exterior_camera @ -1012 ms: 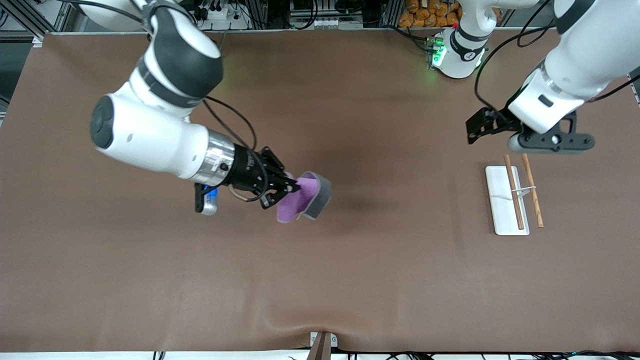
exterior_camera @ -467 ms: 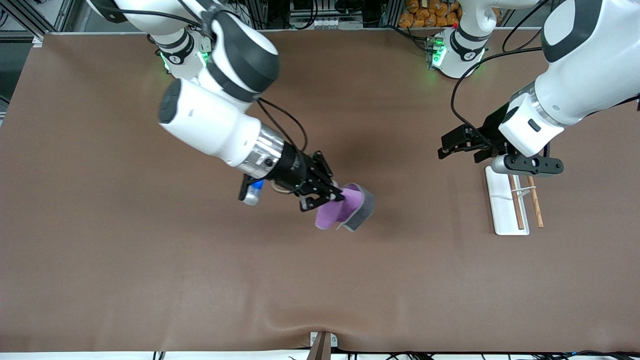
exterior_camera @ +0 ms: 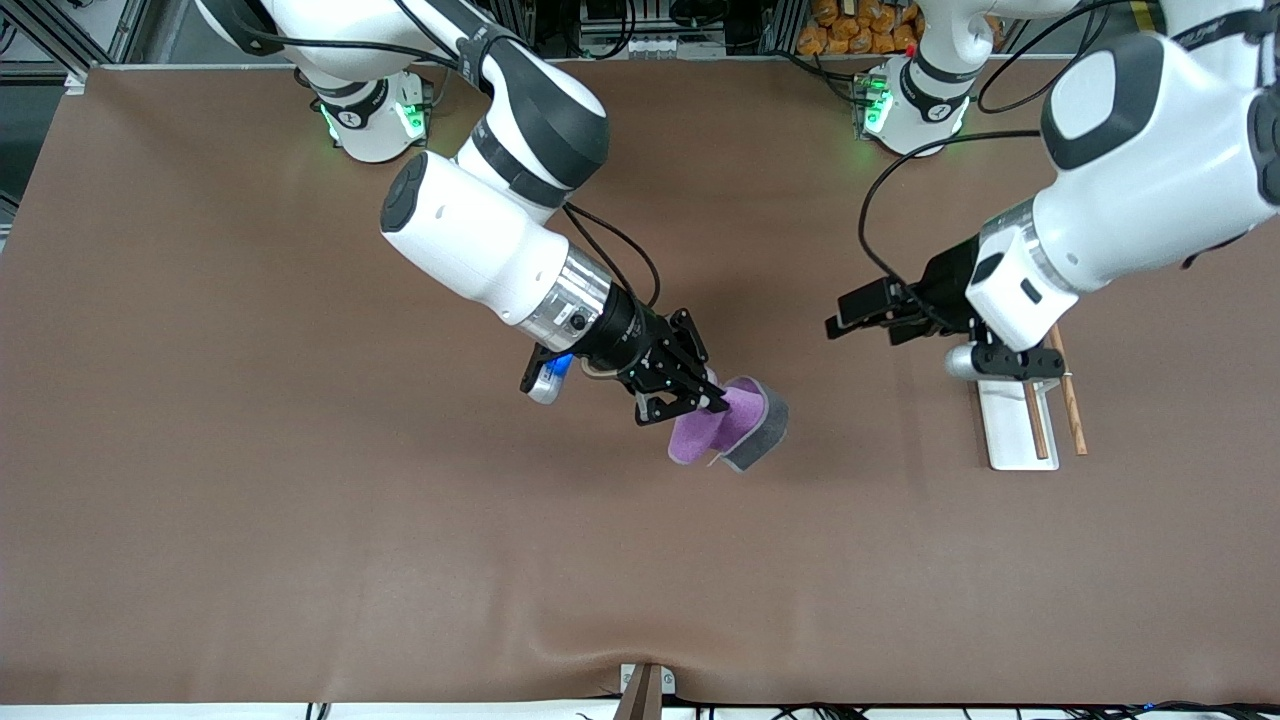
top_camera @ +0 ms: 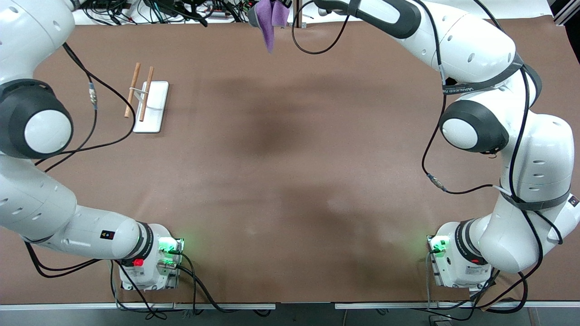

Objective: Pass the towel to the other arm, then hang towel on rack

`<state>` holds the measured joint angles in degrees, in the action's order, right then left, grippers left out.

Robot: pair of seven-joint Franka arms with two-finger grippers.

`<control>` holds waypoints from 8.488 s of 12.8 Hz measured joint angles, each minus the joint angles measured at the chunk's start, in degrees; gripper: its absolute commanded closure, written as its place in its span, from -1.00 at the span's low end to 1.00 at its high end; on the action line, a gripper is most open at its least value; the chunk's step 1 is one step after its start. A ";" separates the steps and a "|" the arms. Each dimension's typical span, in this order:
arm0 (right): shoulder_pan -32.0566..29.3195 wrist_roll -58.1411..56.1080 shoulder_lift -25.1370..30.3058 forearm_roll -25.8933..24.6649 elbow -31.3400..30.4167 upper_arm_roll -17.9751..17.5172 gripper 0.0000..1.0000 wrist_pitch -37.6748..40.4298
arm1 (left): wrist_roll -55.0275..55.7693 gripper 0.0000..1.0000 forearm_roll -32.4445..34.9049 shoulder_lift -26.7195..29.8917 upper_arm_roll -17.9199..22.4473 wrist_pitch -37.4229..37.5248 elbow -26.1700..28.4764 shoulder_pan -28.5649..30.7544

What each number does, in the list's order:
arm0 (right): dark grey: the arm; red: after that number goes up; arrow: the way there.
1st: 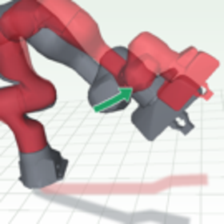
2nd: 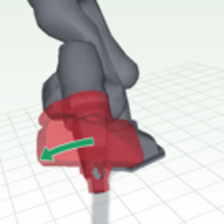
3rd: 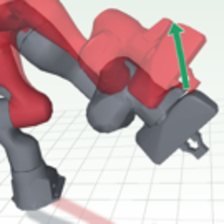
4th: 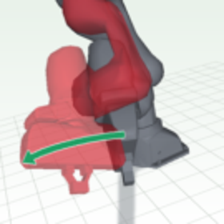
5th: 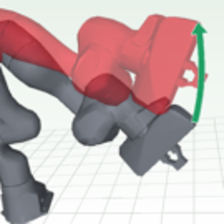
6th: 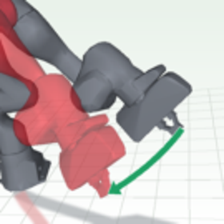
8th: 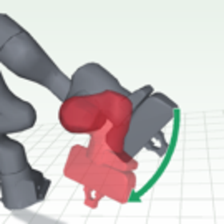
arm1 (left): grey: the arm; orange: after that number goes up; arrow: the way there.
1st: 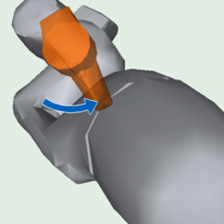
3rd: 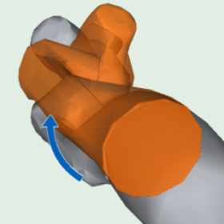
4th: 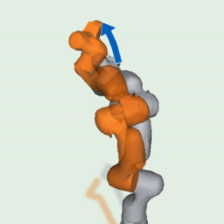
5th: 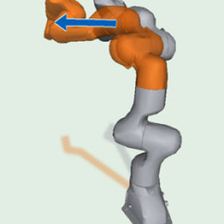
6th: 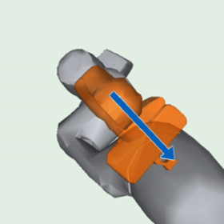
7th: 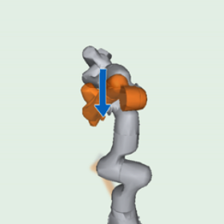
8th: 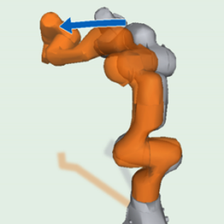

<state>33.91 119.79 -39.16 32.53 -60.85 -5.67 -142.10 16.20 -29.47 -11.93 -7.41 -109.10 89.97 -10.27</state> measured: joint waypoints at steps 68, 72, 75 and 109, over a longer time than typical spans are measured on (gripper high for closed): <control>-27.92 -71.10 13.54 -6.50 1.97 3.17 -1.00 60.66 | -36.98 1.00 21.68 -5.29 1.21 16.79 -1.08 19.15; -32.27 -102.87 13.71 -22.33 1.90 3.18 -1.00 66.54 | -45.87 1.00 24.48 -5.39 1.42 16.84 1.66 23.63; -32.61 -117.15 14.72 -29.99 1.93 3.18 -1.00 67.03 | -53.39 1.00 24.50 -5.97 1.55 16.73 1.73 28.53; -32.80 -121.45 36.74 -35.93 -23.41 2.59 -1.00 53.86 | -43.23 -1.00 24.54 -4.01 -15.71 12.40 -2.80 40.76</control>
<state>1.11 -1.67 -2.42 -3.40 -84.25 -3.08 -88.24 -27.03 -4.94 -15.94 -23.12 -96.70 87.17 30.49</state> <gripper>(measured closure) 0.000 0.000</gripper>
